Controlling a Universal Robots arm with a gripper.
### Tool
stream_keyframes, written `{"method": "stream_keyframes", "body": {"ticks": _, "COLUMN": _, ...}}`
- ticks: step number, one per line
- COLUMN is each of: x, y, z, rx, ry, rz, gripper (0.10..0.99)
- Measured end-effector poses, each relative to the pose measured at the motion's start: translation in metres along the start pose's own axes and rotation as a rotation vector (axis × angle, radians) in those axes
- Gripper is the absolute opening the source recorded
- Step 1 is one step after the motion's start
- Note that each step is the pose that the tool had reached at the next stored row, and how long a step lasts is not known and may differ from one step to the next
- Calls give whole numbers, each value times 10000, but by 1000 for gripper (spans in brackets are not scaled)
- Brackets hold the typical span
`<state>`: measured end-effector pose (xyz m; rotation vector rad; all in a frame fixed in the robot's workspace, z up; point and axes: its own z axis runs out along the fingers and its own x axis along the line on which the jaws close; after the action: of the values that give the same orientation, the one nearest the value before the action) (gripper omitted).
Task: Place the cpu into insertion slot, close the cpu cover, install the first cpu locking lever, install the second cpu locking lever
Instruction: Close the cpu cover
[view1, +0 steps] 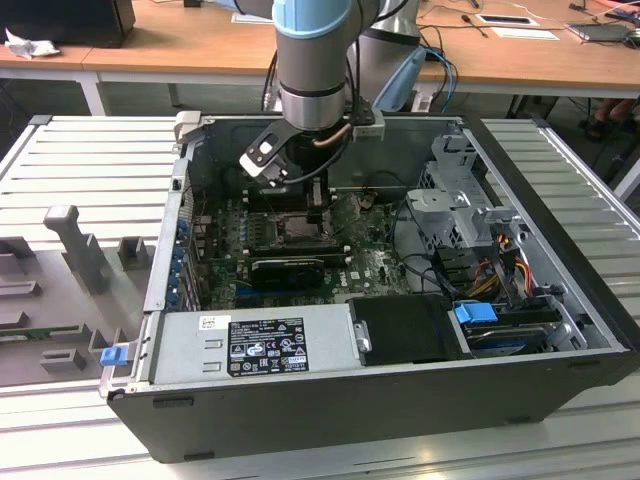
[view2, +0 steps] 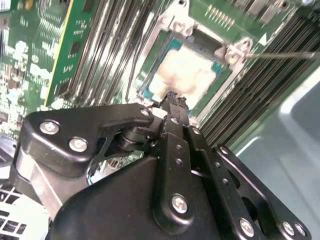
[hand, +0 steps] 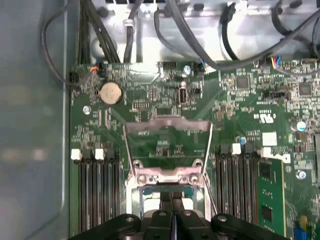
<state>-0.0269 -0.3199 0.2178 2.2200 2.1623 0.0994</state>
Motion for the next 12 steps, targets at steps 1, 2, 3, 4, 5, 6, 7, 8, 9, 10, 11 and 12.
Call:
{"method": "stream_keyframes", "body": {"ticks": 1, "x": 0, "y": 0, "z": -2, "rx": 47, "ry": -2, "rz": 1, "gripper": 106}}
{"method": "stream_keyframes", "body": {"ticks": 2, "x": 1, "y": 2, "z": -14, "rx": 104, "ry": -3, "rz": 2, "gripper": 106}}
{"method": "stream_keyframes", "body": {"ticks": 3, "x": 1, "y": 2, "z": -19, "rx": 133, "ry": 1, "rz": 3, "gripper": 106}}
{"method": "stream_keyframes", "body": {"ticks": 4, "x": 2, "y": 6, "z": -70, "rx": 206, "ry": 12, "rz": 5, "gripper": 106}}
{"method": "stream_keyframes", "body": {"ticks": 5, "x": 4, "y": 13, "z": -161, "rx": 235, "ry": 85, "rz": 9, "gripper": 106}}
{"method": "stream_keyframes", "body": {"ticks": 6, "x": 4, "y": 24, "z": -171, "rx": 301, "ry": 295, "rz": -19, "gripper": 106}}
{"method": "stream_keyframes", "body": {"ticks": 7, "x": 5, "y": 40, "z": -170, "rx": 352, "ry": 323, "rz": -126, "gripper": 106}}
{"method": "stream_keyframes", "body": {"ticks": 8, "x": 5, "y": 48, "z": -170, "rx": 412, "ry": 330, "rz": -311, "gripper": 106}}
{"method": "stream_keyframes", "body": {"ticks": 9, "x": 5, "y": 50, "z": -170, "rx": 450, "ry": 336, "rz": -420, "gripper": 106}}
{"method": "stream_keyframes", "body": {"ticks": 10, "x": 5, "y": 52, "z": -174, "rx": 472, "ry": 339, "rz": -470, "gripper": 106}}
{"method": "stream_keyframes", "body": {"ticks": 11, "x": 5, "y": 54, "z": -195, "rx": 485, "ry": 340, "rz": -476, "gripper": 106}}
{"method": "stream_keyframes", "body": {"ticks": 12, "x": 7, "y": 56, "z": -224, "rx": 486, "ry": 339, "rz": -478, "gripper": 106}}
